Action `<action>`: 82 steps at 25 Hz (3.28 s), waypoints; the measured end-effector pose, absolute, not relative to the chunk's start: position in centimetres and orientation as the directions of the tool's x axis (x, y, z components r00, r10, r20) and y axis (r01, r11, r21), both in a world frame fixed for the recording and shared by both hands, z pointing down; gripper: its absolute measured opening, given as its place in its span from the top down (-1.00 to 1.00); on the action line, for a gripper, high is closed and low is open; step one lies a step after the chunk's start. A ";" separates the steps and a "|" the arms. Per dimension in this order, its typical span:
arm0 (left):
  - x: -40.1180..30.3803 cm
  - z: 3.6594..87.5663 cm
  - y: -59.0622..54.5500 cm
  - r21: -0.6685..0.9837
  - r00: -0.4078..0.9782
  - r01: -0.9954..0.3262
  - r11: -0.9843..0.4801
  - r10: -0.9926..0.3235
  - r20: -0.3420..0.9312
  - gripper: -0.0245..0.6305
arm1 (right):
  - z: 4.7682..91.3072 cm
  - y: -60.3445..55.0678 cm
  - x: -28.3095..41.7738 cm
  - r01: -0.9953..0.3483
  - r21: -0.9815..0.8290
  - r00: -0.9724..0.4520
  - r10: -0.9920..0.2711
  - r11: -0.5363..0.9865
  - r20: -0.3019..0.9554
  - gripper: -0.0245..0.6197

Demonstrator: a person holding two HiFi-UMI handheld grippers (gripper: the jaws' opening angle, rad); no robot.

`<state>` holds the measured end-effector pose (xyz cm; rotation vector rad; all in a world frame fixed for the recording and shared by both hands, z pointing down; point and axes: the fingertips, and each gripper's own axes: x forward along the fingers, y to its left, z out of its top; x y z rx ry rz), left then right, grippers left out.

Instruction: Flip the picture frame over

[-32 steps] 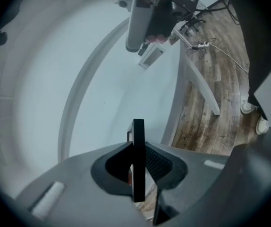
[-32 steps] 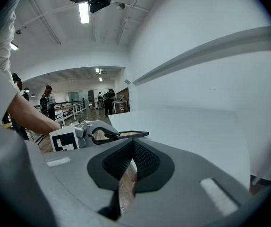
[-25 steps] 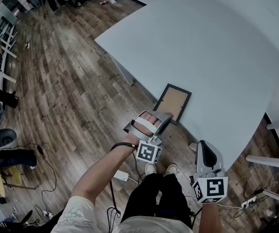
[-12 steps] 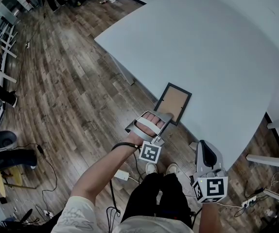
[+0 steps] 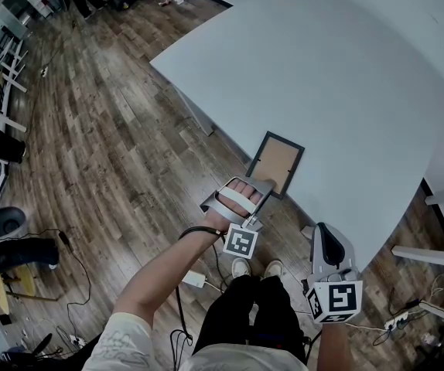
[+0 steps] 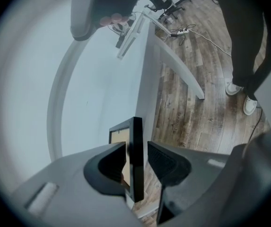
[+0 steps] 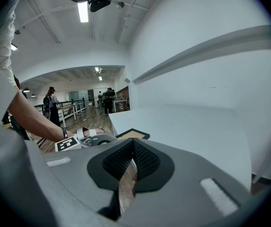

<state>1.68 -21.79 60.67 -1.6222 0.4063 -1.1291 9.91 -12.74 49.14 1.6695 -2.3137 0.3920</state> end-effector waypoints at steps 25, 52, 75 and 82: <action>-1.0 61.6 -19.0 -0.829 0.472 0.166 -0.534 -0.695 0.543 0.22 | 47.6 -12.9 9.6 -0.946 -0.057 -0.318 -0.885 0.318 0.339 0.85; -3.7 37.8 -19.2 -0.060 0.447 -0.887 -0.458 -0.884 0.140 0.84 | 37.9 -15.8 9.1 -0.938 -0.011 -0.345 -0.924 0.348 0.164 0.85; -3.6 32.3 -16.9 -0.026 0.421 -0.906 -0.422 -0.907 0.024 0.92 | 32.4 -15.8 9.5 -0.932 0.014 -0.360 -0.930 0.362 0.070 0.85; -3.6 32.6 -17.1 -0.039 0.421 -0.906 -0.421 -0.907 0.026 0.92 | 32.8 -15.9 9.7 -0.936 0.013 -0.350 -0.934 0.351 0.066 0.85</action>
